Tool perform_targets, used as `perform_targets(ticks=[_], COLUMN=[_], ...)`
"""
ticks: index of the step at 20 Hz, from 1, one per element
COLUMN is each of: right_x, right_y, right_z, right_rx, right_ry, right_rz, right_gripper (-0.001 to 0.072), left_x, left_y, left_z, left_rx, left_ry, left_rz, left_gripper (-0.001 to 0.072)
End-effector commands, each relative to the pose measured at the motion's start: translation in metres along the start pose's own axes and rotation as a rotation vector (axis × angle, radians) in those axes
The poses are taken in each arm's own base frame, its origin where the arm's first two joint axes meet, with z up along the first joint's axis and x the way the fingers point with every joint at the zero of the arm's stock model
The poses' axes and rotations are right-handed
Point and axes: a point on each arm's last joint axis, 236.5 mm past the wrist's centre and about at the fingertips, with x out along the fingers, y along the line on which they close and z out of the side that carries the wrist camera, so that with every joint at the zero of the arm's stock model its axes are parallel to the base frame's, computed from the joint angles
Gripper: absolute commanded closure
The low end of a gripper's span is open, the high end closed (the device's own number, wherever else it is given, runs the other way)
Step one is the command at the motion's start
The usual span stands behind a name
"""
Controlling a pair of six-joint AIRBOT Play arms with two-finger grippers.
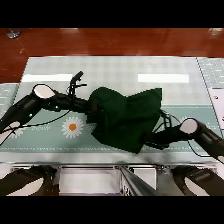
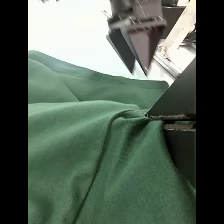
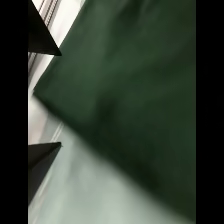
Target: Fold the shirts.
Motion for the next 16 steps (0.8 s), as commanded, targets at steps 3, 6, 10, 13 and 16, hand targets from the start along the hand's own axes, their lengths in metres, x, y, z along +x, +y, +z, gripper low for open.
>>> perform_targets(ticks=[3,6,10,13,16], right_x=[0.026,0.027,0.012,-0.079,-0.253], right_y=[0.045,0.058,0.081,0.116,0.165], right_z=[0.026,0.043,0.062,0.121,0.172], right_rx=[0.025,0.034,-0.102,-0.219,-0.335], right_ry=[-0.08,-0.109,-0.137,-0.331,-0.697], right_rz=[0.096,0.117,0.132,0.15,0.175], right_gripper=[0.0093,0.0231,0.069,0.0691,0.0691], left_x=[-0.002,-0.002,-0.01,-0.062,-0.173], left_y=[-0.002,-0.002,-0.007,-0.035,-0.09], left_z=[0.0,0.0,0.01,0.056,0.133], left_rx=[0.004,0.004,0.018,0.098,0.241], left_ry=[0.004,0.004,-0.021,-0.147,-0.453], left_rz=[-0.005,-0.005,-0.012,-0.04,-0.031], left_gripper=[0.0673,0.0673,0.0673,0.0673,0.0673])
